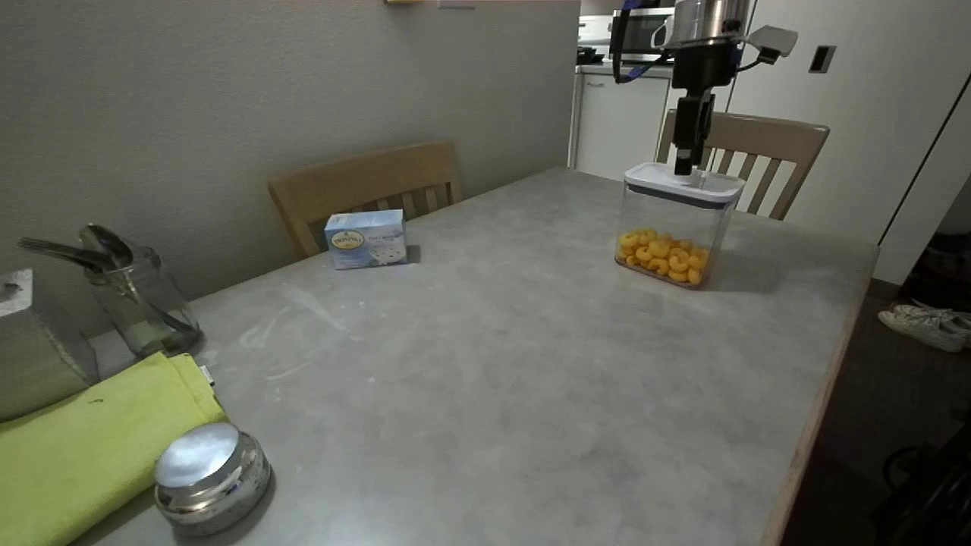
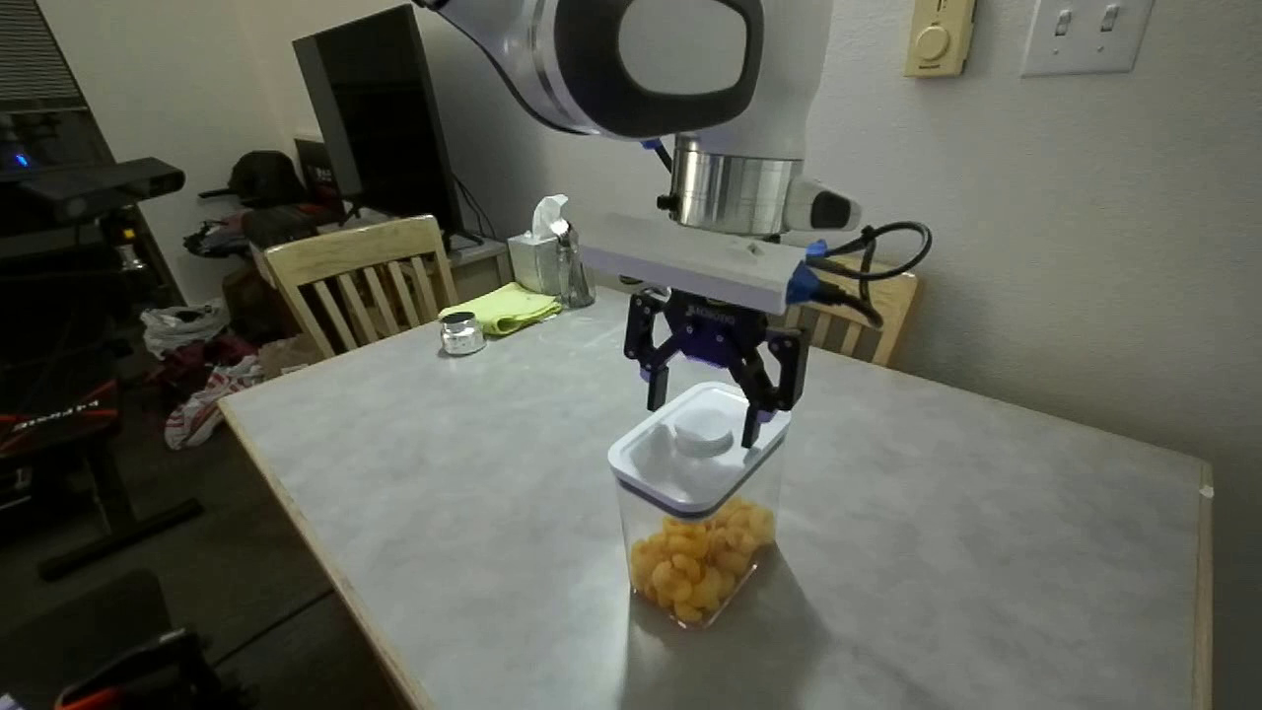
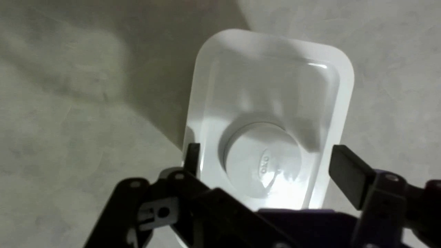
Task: Press the button on the white lid then put the lid on the table
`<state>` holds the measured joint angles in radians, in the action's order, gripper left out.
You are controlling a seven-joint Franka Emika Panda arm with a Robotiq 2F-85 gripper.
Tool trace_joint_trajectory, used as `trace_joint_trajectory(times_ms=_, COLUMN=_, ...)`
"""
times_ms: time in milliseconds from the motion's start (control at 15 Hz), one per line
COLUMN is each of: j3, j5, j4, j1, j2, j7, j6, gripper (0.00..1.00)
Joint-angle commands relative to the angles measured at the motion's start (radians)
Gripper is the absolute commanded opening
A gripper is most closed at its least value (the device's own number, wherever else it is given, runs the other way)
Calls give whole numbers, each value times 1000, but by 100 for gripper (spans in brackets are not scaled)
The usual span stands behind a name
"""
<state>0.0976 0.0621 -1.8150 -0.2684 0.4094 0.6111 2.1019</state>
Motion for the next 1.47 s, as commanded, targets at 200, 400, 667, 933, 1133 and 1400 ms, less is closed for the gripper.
trace_joint_trajectory(times_ms=200, j3=-9, j5=-9, j4=10, j1=-3, j2=21, j7=-15, j6=8, gripper=56)
trace_joint_trajectory(times_ms=400, j3=-10, j5=-8, j4=15, j1=-4, j2=19, j7=-14, j6=5, gripper=36)
trace_joint_trajectory(times_ms=667, j3=-12, j5=-2, j4=21, j1=-5, j2=3, j7=-10, j6=3, gripper=29)
trace_joint_trajectory(times_ms=933, j3=-14, j5=-18, j4=36, j1=5, j2=-30, j7=-11, j6=-7, gripper=29)
trace_joint_trajectory(times_ms=1133, j3=-20, j5=-24, j4=44, j1=19, j2=-64, j7=-7, j6=-5, gripper=29)
trace_joint_trajectory(times_ms=1400, j3=-28, j5=-13, j4=58, j1=46, j2=-96, j7=-26, j6=-12, gripper=29)
